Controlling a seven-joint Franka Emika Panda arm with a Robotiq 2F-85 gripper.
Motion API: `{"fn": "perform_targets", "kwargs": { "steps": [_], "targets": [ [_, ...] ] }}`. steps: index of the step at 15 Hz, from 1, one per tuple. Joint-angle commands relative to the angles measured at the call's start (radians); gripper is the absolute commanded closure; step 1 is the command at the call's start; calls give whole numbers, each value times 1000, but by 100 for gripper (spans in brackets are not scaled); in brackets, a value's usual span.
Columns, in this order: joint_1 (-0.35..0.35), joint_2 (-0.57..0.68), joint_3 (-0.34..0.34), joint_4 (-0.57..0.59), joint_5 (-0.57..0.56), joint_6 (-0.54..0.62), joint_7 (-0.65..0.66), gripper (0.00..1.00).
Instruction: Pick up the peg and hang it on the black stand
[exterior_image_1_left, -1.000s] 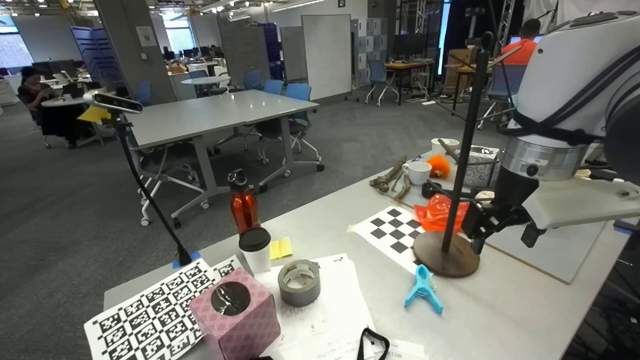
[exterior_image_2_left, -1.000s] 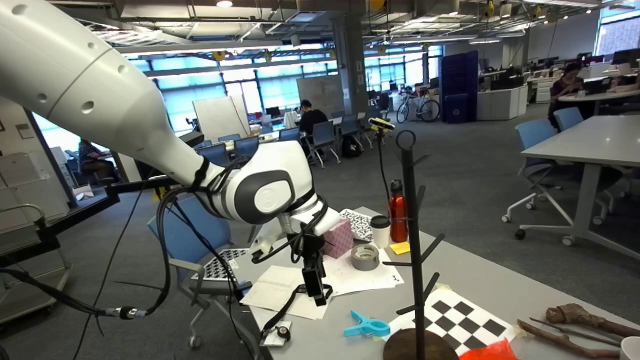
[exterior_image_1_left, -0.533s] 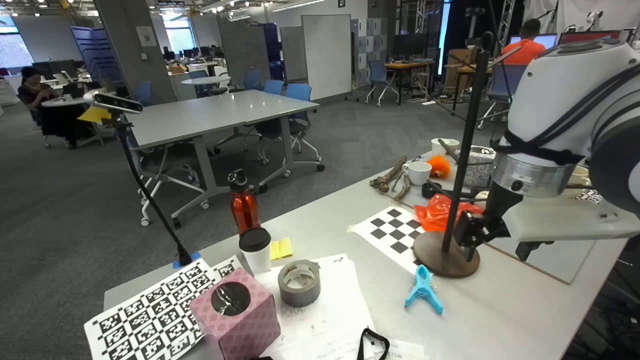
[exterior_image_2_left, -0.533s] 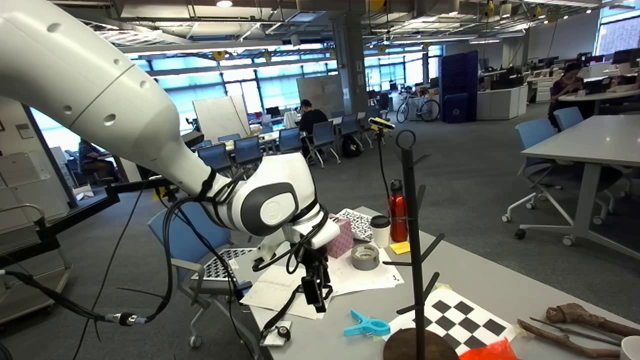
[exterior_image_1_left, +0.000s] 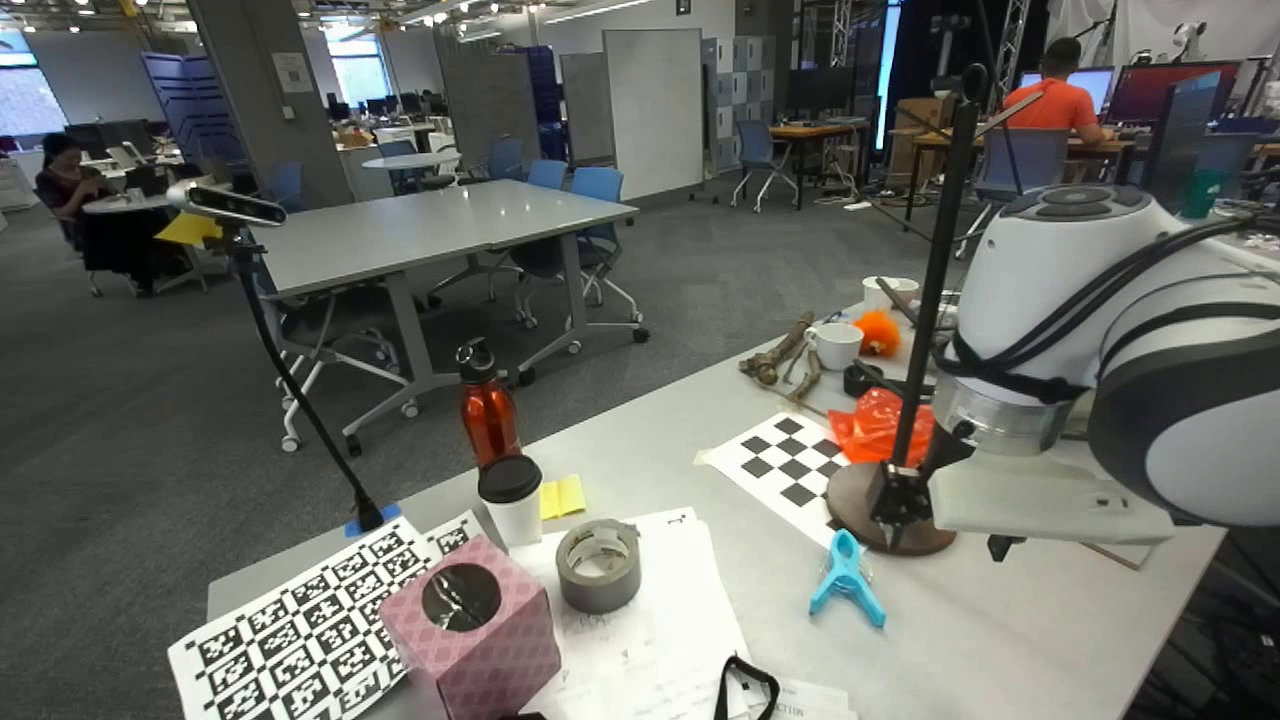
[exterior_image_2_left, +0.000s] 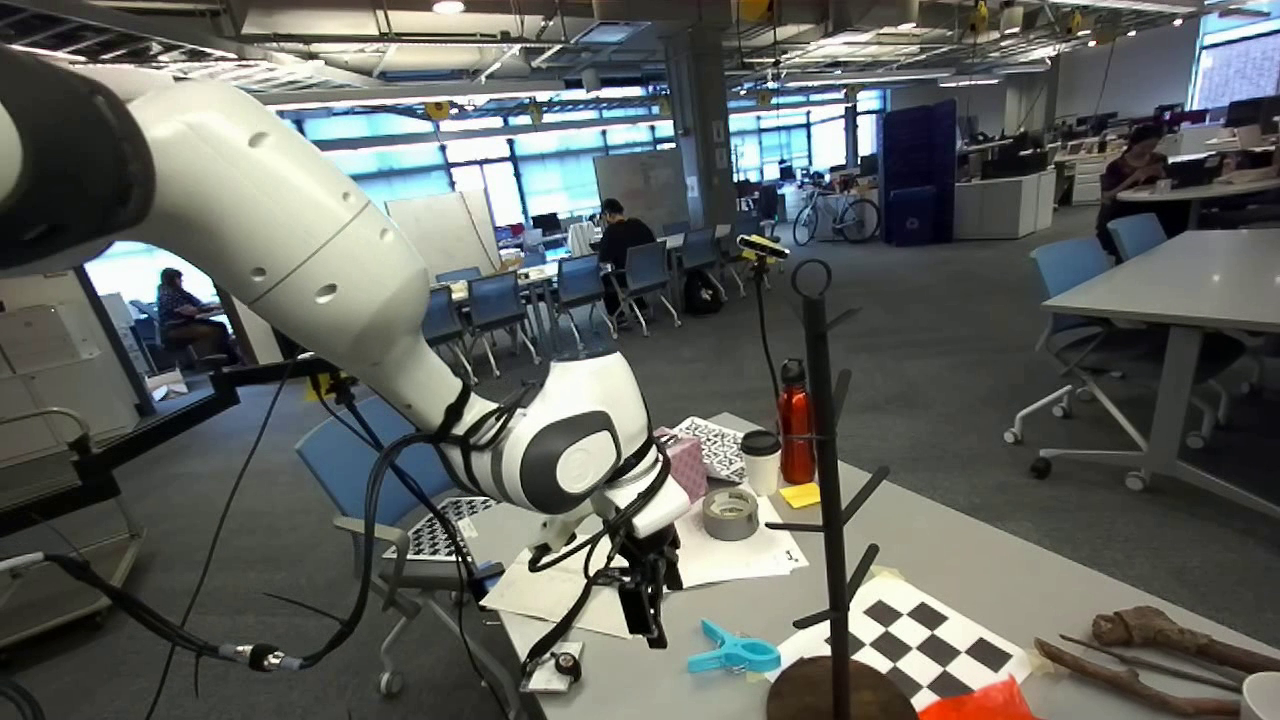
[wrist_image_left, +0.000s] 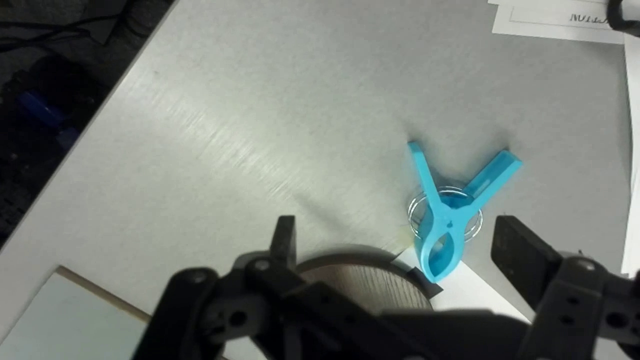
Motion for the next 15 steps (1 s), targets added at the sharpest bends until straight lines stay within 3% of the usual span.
{"fn": "perform_targets", "kwargs": {
  "steps": [1, 9, 10, 15],
  "targets": [
    [40, 112, -42, 112, 15, 8, 30, 0],
    [70, 279, -76, 312, 54, -30, 27, 0],
    [61, 225, -72, 236, 55, -1, -3, 0],
    [68, 267, -78, 282, 62, -1, -3, 0]
  ]
}}
